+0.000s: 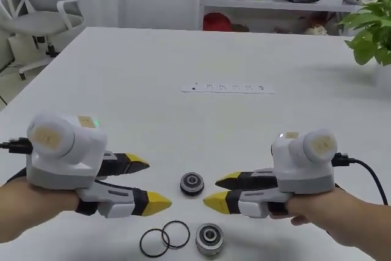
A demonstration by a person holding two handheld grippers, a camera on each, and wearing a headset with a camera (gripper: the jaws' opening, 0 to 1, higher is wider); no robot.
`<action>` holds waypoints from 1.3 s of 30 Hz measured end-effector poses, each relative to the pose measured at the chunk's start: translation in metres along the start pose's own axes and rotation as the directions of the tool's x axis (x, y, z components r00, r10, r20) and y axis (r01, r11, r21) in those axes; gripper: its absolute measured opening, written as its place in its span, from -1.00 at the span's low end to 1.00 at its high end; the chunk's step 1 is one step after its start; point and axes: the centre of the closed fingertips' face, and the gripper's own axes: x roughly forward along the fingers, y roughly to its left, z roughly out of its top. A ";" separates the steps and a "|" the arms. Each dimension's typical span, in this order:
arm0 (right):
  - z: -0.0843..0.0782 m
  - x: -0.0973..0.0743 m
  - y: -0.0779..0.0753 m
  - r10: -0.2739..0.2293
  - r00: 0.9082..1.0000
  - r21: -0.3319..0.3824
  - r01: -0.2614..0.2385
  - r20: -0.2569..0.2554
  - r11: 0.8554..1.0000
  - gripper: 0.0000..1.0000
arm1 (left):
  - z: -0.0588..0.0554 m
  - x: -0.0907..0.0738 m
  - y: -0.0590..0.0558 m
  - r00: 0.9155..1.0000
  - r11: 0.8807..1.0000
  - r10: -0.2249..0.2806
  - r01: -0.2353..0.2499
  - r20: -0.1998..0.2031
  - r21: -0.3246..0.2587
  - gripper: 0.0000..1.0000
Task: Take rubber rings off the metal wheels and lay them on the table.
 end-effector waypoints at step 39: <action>-0.001 0.022 -0.016 -0.027 1.000 -0.059 0.026 -0.014 0.998 -0.44 | 0.005 0.046 0.008 1.000 0.999 -0.022 0.022 -0.008 0.032 -0.17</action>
